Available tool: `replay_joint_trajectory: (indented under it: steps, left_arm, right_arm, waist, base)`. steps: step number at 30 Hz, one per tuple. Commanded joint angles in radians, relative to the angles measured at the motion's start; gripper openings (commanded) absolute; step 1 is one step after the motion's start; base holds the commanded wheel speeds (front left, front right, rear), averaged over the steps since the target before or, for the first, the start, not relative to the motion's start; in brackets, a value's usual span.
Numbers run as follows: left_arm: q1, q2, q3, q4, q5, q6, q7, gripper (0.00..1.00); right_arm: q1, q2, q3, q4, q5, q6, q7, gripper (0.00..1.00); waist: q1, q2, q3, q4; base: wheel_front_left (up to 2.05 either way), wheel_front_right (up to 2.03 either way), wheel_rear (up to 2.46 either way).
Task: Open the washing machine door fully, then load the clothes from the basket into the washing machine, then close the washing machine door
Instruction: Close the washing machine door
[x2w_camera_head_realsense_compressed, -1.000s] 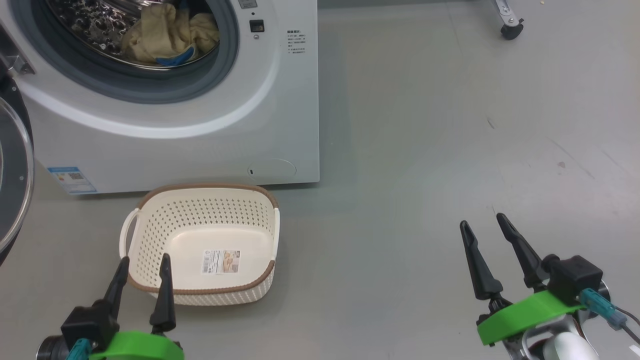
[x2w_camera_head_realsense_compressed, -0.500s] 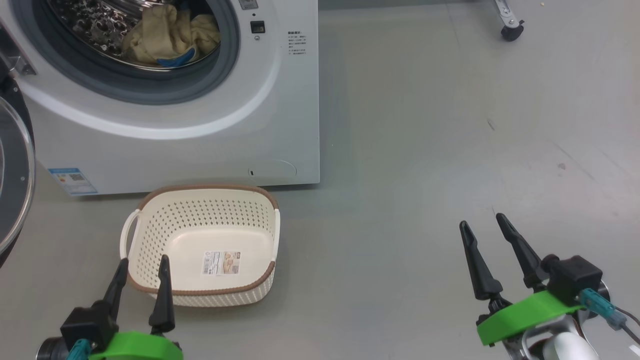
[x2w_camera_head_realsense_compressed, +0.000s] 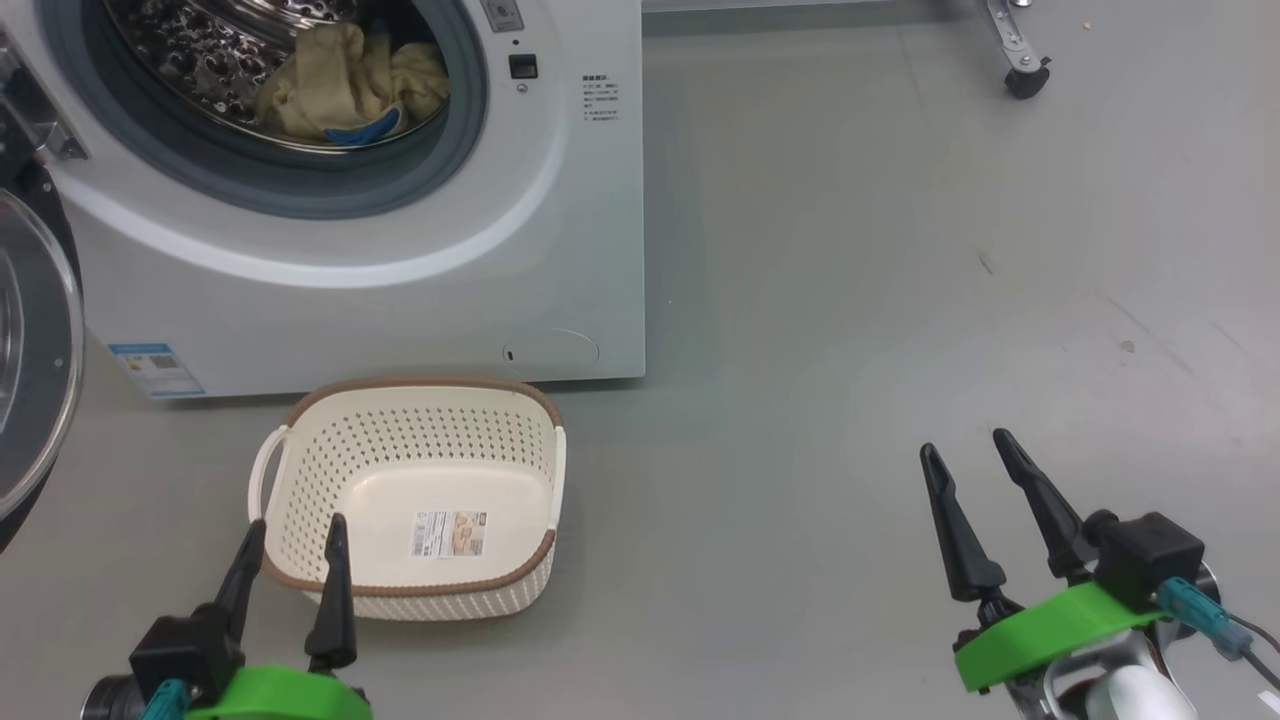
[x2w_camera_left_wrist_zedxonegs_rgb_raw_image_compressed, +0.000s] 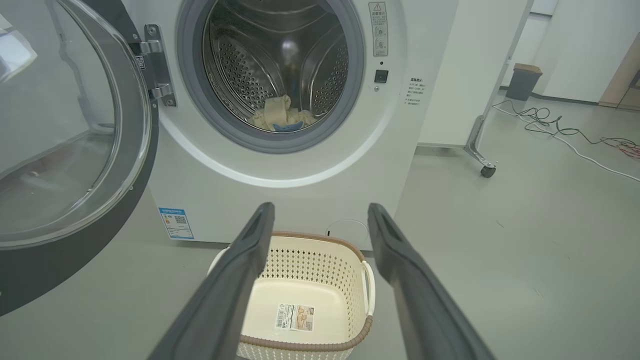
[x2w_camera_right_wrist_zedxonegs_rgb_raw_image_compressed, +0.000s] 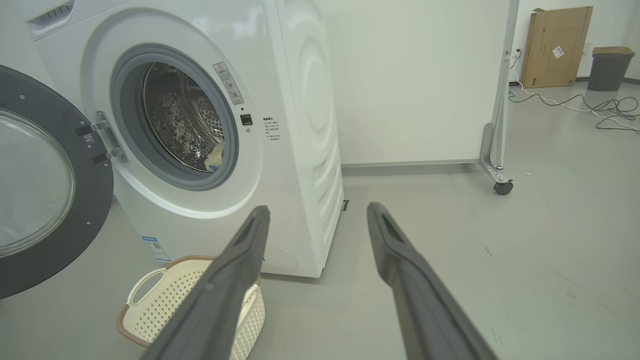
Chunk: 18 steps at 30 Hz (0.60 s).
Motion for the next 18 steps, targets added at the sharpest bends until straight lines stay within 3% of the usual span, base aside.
replay_joint_trajectory:
  steps: [1,9,18]
  left_arm:
    - [-0.045,0.008,0.038,-0.023,0.009,-0.002,-0.014,1.00]
    - [-0.045,0.013,0.042,-0.028,0.015,0.000,-0.014,1.00]
    - [-0.035,0.019,0.035,-0.036,0.014,0.001,-0.014,1.00]
  right_arm:
    - [-0.035,-0.005,0.017,-0.029,0.000,-0.003,-0.007,1.00]
    - [-0.024,0.000,0.017,-0.033,0.001,-0.003,-0.007,1.00]
    - [-0.019,0.002,0.028,-0.032,0.005,-0.003,-0.007,1.00]
  waist:
    - [0.0000,0.0000,-0.002,0.006]
    - [0.0000,0.0000,-0.007,0.077]
    - [0.0000,0.0000,-0.013,0.224]
  base:
    - [0.00,0.00,0.00]
    - [0.00,0.00,0.00]
    - [0.00,0.00,0.00]
